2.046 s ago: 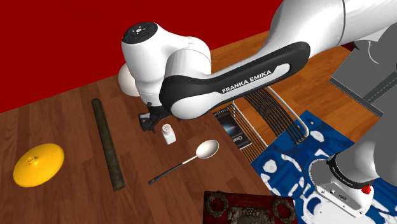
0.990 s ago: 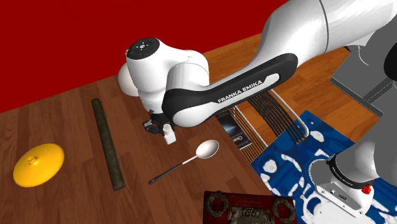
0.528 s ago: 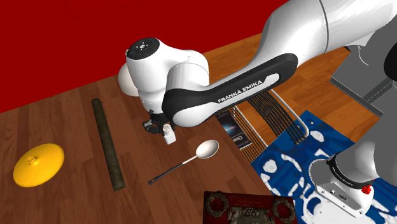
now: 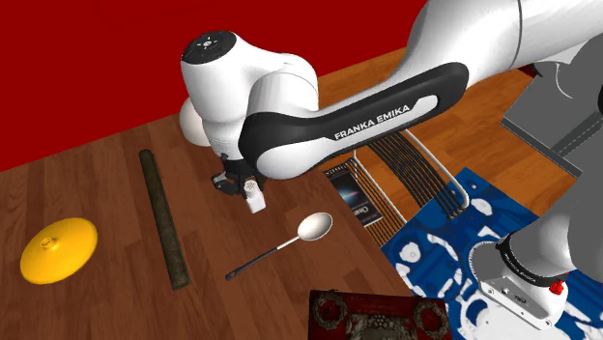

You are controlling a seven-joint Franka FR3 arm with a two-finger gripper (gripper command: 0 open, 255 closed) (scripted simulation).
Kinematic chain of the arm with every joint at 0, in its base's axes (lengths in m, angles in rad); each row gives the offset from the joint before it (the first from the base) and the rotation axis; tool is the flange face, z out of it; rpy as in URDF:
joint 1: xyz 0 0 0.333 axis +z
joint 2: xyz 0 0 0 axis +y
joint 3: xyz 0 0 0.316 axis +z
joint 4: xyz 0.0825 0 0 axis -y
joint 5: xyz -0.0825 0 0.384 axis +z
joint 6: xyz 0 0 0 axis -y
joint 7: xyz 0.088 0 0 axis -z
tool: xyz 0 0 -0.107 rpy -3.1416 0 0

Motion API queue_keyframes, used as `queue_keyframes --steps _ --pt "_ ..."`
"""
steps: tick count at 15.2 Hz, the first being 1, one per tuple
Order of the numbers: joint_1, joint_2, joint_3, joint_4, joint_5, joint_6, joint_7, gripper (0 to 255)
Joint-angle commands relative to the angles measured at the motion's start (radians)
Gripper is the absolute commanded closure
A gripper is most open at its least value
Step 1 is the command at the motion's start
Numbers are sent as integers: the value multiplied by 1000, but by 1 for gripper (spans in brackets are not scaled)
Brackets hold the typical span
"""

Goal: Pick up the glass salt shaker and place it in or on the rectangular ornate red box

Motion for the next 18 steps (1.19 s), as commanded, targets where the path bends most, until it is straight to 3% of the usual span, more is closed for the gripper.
queue_keyframes --steps 1,15,16,18 --pt "-2 -11 3 13 7 -23 -5 255" --pt "8 -40 17 163 31 -195 -27 255" --pt "8 -40 17 164 31 -196 -27 255" --pt "-10 -117 36 63 66 -165 -14 255"
